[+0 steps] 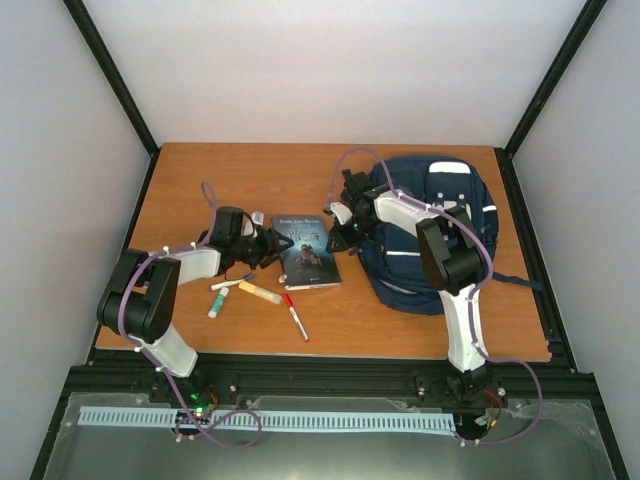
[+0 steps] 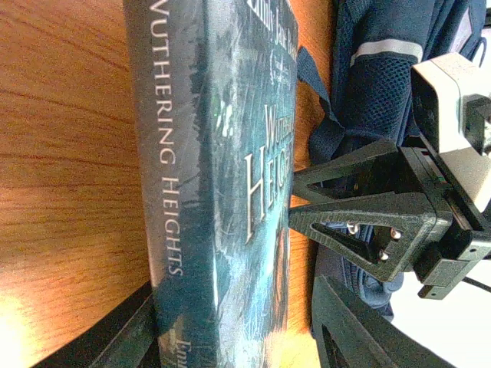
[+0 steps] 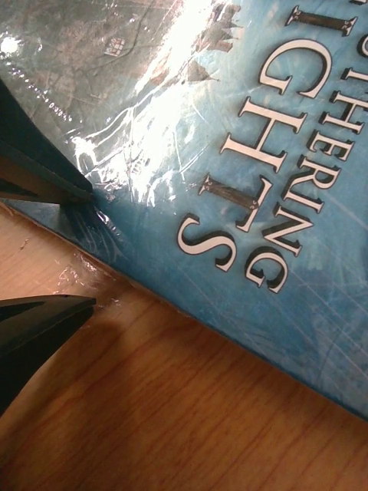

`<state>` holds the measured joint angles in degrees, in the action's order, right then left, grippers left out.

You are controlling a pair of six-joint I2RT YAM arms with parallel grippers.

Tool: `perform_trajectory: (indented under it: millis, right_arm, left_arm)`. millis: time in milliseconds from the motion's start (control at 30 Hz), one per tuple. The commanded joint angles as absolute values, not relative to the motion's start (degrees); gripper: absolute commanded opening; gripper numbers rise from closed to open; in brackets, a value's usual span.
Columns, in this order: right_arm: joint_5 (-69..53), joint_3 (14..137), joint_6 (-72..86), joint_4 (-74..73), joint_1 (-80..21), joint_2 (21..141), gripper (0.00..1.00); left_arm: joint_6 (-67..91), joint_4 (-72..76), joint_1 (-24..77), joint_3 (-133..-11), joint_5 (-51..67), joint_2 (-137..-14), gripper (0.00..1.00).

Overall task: Pack the student bag
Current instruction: Pick up the book from the center of the board.

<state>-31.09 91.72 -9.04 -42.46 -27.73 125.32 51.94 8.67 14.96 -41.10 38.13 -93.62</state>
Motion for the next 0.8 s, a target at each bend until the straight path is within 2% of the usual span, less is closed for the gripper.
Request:
perform_trajectory:
  millis: [0,767]
  right_arm:
    - [-26.0,89.2,-9.7,-41.8,-29.5,129.4,0.34]
    - [-27.0,87.9,-9.3,-40.5,-29.5,127.7,0.37]
  left_arm:
    - [53.6,8.6,17.2,-43.8,44.6,-91.5,0.49]
    - [56.0,5.0,17.1,-44.9,43.1,-88.8,0.28]
